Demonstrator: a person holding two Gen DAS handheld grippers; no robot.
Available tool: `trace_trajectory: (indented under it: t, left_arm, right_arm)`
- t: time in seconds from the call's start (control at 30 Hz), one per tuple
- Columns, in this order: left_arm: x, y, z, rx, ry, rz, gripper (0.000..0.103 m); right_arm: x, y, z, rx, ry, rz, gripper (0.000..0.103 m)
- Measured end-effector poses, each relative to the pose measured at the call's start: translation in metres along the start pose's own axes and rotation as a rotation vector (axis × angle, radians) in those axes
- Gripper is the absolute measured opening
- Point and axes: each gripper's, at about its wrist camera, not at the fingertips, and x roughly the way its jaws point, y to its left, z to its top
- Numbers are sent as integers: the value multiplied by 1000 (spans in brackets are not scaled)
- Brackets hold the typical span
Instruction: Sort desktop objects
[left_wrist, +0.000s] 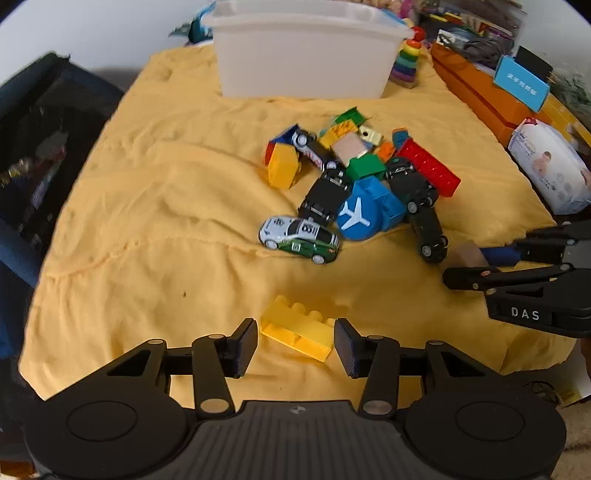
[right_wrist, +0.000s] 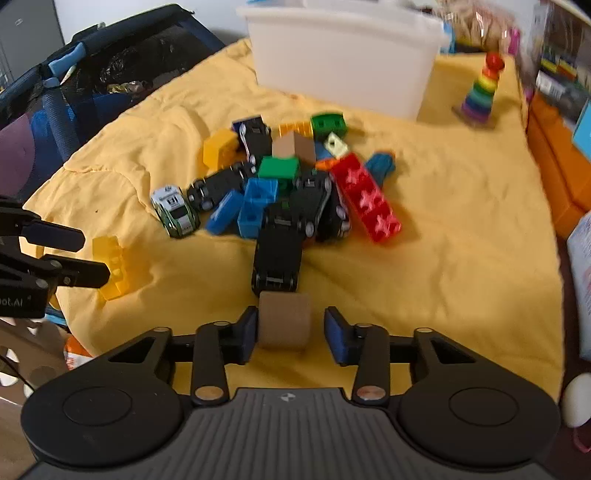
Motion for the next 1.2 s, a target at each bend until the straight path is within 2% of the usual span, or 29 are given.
trace_trajectory:
  t: [0.1, 0.17, 0.2, 0.3, 0.4, 0.5, 0.57, 0.67, 0.77, 0.83, 0.9, 1.0, 1.13, 1.2]
  left_arm:
    - [9, 0, 2, -18, 26, -54, 49]
    - [17, -5, 4, 0, 33, -78, 30]
    - [22, -7, 6, 17, 22, -90, 27]
    - [32, -15, 18, 56, -37, -78, 27]
    - [32, -17, 32, 60, -31, -75, 28]
    - [14, -15, 39, 83, -54, -66, 41]
    - [4, -15, 48, 99, -79, -71, 41]
    - [0, -20, 76, 113, -143, -111, 41]
    - [20, -36, 107, 139, -186, -95, 42]
    - [39, -45, 124, 136, -170, -117, 42]
    - [57, -50, 137, 126, -147, -98, 41]
    - [75, -55, 142, 152, -124, -68, 36]
    - [78, -59, 142, 166, -107, -106, 37]
    - [81, -62, 141, 178, -105, -98, 39]
  right_arm:
    - [-2, -2, -1, 3, -6, -10, 33]
    - [-4, -4, 1, 5, -16, -29, 33]
    - [-5, -6, 2, 9, -22, -40, 33]
    - [-7, -12, 6, 13, -43, -67, 33]
    - [-5, -14, 8, 17, -51, -80, 33]
    - [0, -16, 5, 29, -41, -80, 33]
    - [-1, -17, 3, 38, -40, -80, 33]
    - [-2, -19, 2, 46, -45, -84, 33]
    - [-3, -22, 3, 61, -52, -89, 33]
    - [-5, -23, 4, 63, -59, -96, 33]
    - [-4, -23, 5, 60, -63, -97, 33]
    - [-1, -23, 5, 53, -57, -98, 33]
    - [3, -25, 5, 49, -47, -96, 33]
    - [3, -25, 6, 45, -48, -99, 35]
